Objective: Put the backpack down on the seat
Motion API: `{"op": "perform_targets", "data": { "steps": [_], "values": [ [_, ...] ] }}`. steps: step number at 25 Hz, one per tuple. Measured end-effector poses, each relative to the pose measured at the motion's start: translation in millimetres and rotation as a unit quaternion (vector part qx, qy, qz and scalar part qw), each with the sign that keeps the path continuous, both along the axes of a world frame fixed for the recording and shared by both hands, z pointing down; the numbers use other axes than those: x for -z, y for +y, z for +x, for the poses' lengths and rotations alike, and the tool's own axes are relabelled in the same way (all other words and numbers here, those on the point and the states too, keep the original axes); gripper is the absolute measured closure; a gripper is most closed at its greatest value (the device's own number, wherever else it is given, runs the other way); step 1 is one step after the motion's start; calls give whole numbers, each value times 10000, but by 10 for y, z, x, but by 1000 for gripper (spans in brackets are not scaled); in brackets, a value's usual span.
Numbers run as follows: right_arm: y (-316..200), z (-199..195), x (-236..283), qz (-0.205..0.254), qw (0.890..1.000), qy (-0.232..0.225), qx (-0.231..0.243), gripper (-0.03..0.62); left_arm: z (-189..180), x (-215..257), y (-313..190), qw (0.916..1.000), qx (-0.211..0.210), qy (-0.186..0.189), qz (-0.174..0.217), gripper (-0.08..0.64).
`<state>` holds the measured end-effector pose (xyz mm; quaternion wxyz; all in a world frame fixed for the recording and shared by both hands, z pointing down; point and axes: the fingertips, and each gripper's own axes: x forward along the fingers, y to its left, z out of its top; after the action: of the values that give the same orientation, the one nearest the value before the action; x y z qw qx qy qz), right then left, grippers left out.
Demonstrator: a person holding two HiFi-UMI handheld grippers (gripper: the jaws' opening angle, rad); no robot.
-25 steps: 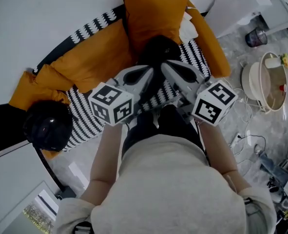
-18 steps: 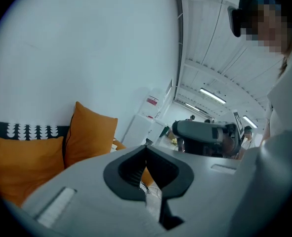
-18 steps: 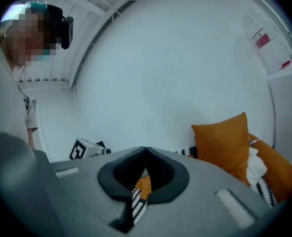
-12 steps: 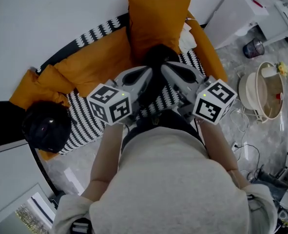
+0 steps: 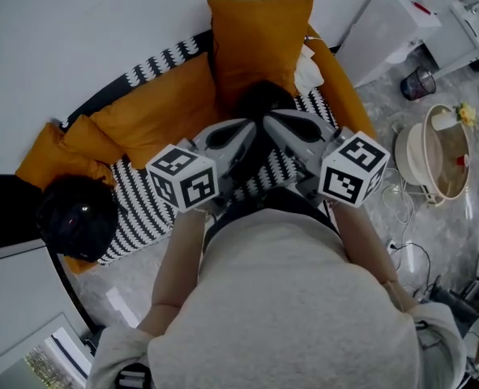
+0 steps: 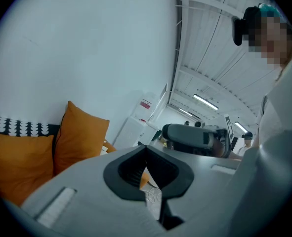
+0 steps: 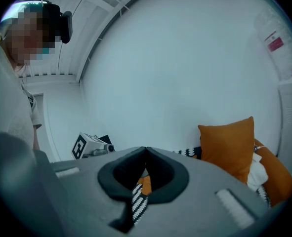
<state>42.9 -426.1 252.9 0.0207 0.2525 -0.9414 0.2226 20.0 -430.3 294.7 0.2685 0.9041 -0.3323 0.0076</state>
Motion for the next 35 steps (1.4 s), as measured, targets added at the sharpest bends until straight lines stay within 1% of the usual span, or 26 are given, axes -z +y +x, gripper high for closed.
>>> {"op": "perform_targets", "data": {
  "steps": [3, 6, 14, 17, 21, 32, 35],
  "values": [
    [33, -6, -46, 4, 9999, 102, 100, 589, 1, 63, -14, 9999, 58, 53, 112, 552],
    [36, -9, -86, 19, 9997, 201, 141, 589, 11, 72, -25, 9999, 41, 7, 142, 552],
    [-5, -35, -72, 77, 9997, 194, 152, 589, 39, 11, -4, 9998, -41, -183, 97, 552],
    [-8, -50, -84, 84, 9996, 202, 157, 589, 29, 30, -27, 9997, -36, -186, 132, 552],
    [5, -64, -120, 90, 9994, 229, 227, 589, 60, 31, -28, 9992, -79, -322, 202, 552],
    [-35, -104, -130, 116, 9992, 270, 267, 589, 39, 17, -90, 9992, -94, -326, 191, 552],
    [-51, -107, -127, 121, 9992, 281, 267, 589, 26, -9, -110, 9990, -89, -396, 169, 552]
  ]
}}
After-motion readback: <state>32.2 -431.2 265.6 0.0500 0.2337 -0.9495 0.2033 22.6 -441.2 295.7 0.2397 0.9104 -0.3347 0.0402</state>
